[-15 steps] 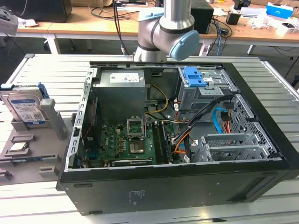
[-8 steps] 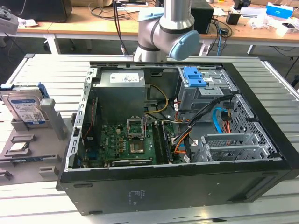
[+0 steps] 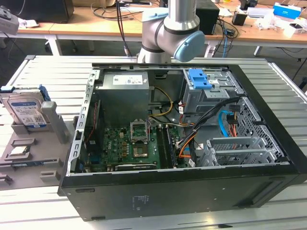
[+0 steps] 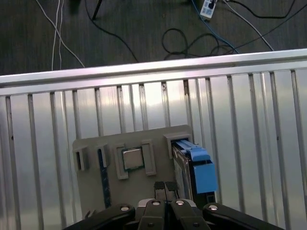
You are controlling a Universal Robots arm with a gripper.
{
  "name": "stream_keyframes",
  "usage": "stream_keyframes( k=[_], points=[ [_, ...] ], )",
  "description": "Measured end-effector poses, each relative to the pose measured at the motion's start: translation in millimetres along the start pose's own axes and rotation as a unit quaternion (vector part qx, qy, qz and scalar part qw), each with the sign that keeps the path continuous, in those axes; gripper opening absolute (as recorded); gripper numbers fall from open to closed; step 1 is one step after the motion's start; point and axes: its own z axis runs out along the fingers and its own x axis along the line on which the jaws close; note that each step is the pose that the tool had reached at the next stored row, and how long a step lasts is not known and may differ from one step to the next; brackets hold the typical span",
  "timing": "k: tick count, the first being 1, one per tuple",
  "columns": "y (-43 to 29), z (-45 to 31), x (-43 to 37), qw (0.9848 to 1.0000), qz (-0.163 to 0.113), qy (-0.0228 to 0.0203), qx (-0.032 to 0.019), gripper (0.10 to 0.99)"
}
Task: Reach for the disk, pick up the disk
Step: 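Pick up the disk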
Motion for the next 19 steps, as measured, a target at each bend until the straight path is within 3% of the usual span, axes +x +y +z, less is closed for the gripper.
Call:
stream_keyframes(
  k=[10,19],
  points=[
    [0.0,0.0,0.0,0.9996,-0.029,0.0011,0.0,0.106],
    [0.0,0.0,0.0,0.9994,-0.034,0.0013,0.0,0.106]
  ],
)
